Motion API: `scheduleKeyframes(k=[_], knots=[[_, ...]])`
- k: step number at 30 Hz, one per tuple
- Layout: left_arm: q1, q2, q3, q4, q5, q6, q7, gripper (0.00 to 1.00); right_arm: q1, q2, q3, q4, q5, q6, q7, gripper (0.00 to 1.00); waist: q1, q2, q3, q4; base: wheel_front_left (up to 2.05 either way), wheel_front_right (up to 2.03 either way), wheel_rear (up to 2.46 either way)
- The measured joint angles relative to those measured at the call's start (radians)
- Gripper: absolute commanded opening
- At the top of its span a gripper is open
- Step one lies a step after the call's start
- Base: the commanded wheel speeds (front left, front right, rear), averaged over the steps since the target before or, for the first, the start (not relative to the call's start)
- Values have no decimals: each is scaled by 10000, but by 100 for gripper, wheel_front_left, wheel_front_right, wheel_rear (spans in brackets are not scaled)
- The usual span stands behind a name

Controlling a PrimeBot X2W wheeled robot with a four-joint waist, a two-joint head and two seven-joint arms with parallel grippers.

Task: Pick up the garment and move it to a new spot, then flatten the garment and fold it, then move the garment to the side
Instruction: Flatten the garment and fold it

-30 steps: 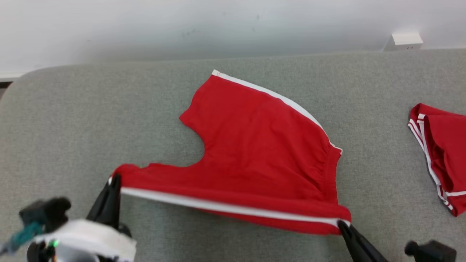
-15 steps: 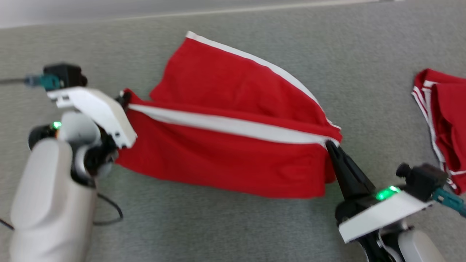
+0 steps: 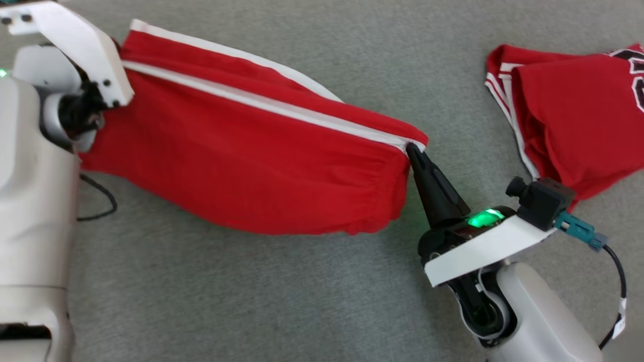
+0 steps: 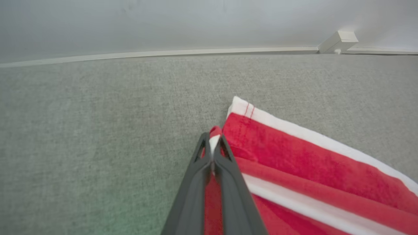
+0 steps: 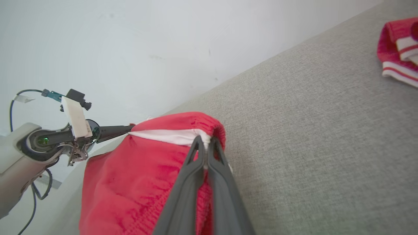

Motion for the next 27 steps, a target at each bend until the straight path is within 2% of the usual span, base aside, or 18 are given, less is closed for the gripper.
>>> scheduleKeyframes(k=[5,6,7,8,9,13,15,17,18,19,20,21,25,26,27], knots=[[-563,25,-157,754,261,-65,-711,0,-537,12,667,516,454,0,-514,0,0,0,277,-378,0,0,0],[-600,-17,-148,907,251,-81,-811,0,-600,6,790,543,591,0,-596,15,0,0,310,-395,0,0,0],[-645,-81,-105,993,213,-88,-1028,30,-672,10,928,579,721,0,-637,44,1,0,331,-391,0,0,0],[-693,-127,-105,1066,209,-117,-1287,100,-739,-8,1045,608,779,0,-734,86,0,0,346,-370,0,0,0],[-693,-127,-105,1066,209,-117,-1287,100,-739,-8,1045,608,779,0,-734,100,0,0,346,-370,0,0,0],[-726,-441,-153,1296,52,-539,-2479,100,-854,-575,1310,717,727,0,-1172,100,0,0,371,-94,0,0,0],[-632,-575,-176,1118,25,-713,-3340,100,-838,-924,1174,794,351,0,-1302,100,0,0,355,79,0,0,0],[-427,-635,-276,840,73,-794,-4199,100,-748,-1216,917,800,-36,0,-1321,100,1,0,321,272,0,0,0],[-427,-635,-276,840,73,-794,-4199,100,-748,-1216,917,800,-36,0,-1321,100,1,0,321,272,0,0,0],[-33,-731,-311,466,151,-773,-5150,100,-536,-1434,305,667,-625,-2,-1352,100,0,0,263,483,0,0,0],[213,-755,-341,226,267,-704,-5609,100,-406,-1499,-58,485,-989,0,-1354,100,0,0,227,591,0,0,0],[213,-755,-341,226,267,-704,-5609,100,-406,-1499,-58,485,-989,0,-1354,100,0,0,227,591,0,0,0],[1425,-853,-385,-1032,495,-364,-7244,100,305,-1634,-1478,-115,-2537,0,-1363,100,0,0,12,1058,0,0,0],[2173,-876,-391,-1787,612,-86,-7841,100,672,-1632,-2021,-345,-3072,0,-1363,100,-1,-1,-138,1299,0,0,0],[2173,-876,-391,-1787,612,-86,-7841,100,672,-1632,-2021,-345,-3072,0,-1363,100,-1,-1,-138,1299,0,0,0]])
